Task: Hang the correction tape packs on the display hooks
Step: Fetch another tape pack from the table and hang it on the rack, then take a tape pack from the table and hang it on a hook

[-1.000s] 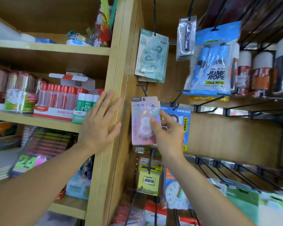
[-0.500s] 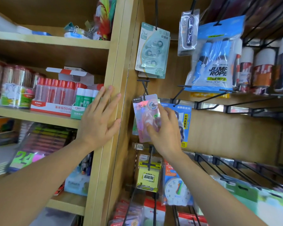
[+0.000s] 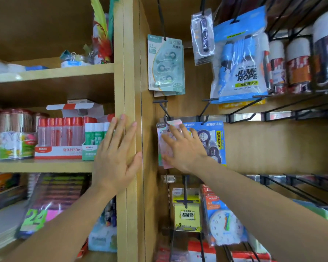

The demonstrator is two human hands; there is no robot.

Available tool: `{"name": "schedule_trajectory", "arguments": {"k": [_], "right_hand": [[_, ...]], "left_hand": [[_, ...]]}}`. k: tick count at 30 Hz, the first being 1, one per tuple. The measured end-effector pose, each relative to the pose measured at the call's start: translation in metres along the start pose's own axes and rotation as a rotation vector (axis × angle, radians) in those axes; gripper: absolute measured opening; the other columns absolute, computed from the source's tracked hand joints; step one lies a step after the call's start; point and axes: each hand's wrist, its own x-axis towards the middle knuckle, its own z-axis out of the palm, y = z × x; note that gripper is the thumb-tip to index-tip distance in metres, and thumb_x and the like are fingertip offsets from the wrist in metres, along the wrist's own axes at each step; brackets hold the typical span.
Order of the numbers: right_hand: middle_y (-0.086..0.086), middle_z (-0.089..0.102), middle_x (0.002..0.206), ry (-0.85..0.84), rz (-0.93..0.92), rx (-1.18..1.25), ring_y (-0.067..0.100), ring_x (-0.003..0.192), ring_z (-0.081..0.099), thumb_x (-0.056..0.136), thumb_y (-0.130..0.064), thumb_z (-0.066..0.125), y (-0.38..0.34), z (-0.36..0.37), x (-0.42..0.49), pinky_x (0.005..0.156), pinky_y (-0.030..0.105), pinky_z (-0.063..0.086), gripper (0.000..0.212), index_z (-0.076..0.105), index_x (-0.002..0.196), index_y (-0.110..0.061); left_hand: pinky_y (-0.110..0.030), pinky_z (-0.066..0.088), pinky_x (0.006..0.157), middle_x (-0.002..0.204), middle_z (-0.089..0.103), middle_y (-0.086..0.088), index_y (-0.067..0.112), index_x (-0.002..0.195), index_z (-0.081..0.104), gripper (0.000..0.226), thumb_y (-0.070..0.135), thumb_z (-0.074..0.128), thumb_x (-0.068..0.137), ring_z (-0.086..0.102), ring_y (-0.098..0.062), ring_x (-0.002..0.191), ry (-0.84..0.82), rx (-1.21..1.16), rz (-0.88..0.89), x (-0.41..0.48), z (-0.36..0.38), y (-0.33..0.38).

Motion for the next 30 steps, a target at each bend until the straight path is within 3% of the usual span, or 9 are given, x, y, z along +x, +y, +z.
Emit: {"name": "schedule_trajectory", "arguments": {"k": [5,9,15,18,21,23,26,30], "right_hand": [[0.004,0.002,0.167,-0.159,-0.027,0.028,0.033,0.151,0.006,0.091,-0.063,0.045,0.011,0.002,0.014,0.118,0.057,0.013,0.076,0.017,0.155,-0.034],[0.003,0.01,0.166,-0.072,-0.053,0.216,0.03,0.15,0.011,0.092,-0.054,0.051,0.01,-0.012,-0.006,0.116,0.052,0.017,0.072,0.022,0.154,-0.033],[-0.003,0.048,0.149,0.109,-0.061,0.513,0.026,0.132,0.043,0.091,-0.04,0.062,-0.004,-0.043,-0.086,0.106,0.041,0.031,0.055,0.05,0.143,-0.025],[-0.002,0.065,0.128,0.185,-0.014,0.638,0.028,0.113,0.057,0.088,-0.033,0.064,-0.003,-0.052,-0.134,0.094,0.035,0.043,0.049,0.059,0.135,-0.02],[-0.003,0.069,0.12,0.181,0.012,0.688,0.025,0.11,0.061,0.087,-0.04,0.059,-0.004,-0.049,-0.179,0.091,0.042,0.051,0.049,0.061,0.133,-0.023],[-0.003,0.07,0.115,0.147,0.006,0.706,0.025,0.106,0.062,0.089,-0.04,0.058,-0.008,-0.042,-0.213,0.088,0.045,0.052,0.046,0.062,0.131,-0.023],[-0.001,0.072,0.106,0.113,0.037,0.725,0.023,0.098,0.065,0.089,-0.04,0.057,-0.015,-0.027,-0.259,0.083,0.041,0.054,0.043,0.066,0.125,-0.021],[-0.002,0.074,0.1,-0.001,0.134,0.8,0.021,0.091,0.068,0.087,-0.035,0.061,-0.03,0.002,-0.318,0.079,0.04,0.056,0.035,0.071,0.115,-0.019]], "left_hand": [[-0.044,0.016,0.123,0.171,0.006,0.003,0.025,0.161,0.02,0.075,0.041,0.05,0.094,-0.001,-0.018,0.157,-0.019,0.015,-0.008,0.002,-0.001,-0.001],[-0.045,0.019,0.124,0.171,0.006,0.002,0.024,0.161,0.02,0.075,0.038,0.052,0.095,-0.001,-0.018,0.157,-0.025,0.019,-0.004,0.003,-0.002,0.0],[-0.048,0.02,0.122,0.171,0.001,-0.003,0.019,0.161,0.014,0.08,0.034,0.058,0.096,-0.004,-0.022,0.157,-0.117,0.086,-0.04,0.006,-0.012,0.009],[-0.052,0.023,0.122,0.168,0.017,-0.004,0.02,0.157,0.028,0.081,0.031,0.066,0.086,0.011,-0.025,0.156,-0.143,-0.01,-0.097,0.005,-0.028,0.022],[-0.043,0.033,0.11,0.143,0.055,-0.004,0.019,0.139,0.054,0.056,0.033,0.058,0.085,0.047,-0.026,0.132,-0.074,-0.098,-0.06,-0.009,-0.048,0.036],[-0.038,0.037,0.093,0.118,0.07,-0.004,0.018,0.119,0.068,0.043,0.033,0.055,0.081,0.059,-0.028,0.111,-0.095,-0.142,0.013,-0.035,-0.056,0.047],[-0.038,0.043,0.083,0.096,0.075,0.0,0.021,0.099,0.075,0.03,0.036,0.056,0.082,0.067,-0.028,0.094,-0.249,-0.232,0.096,-0.088,-0.06,0.069],[-0.032,0.045,0.073,0.082,0.074,0.005,0.022,0.089,0.076,0.017,0.031,0.063,0.084,0.065,-0.019,0.08,-0.481,-0.373,0.094,-0.166,-0.064,0.103]]}}
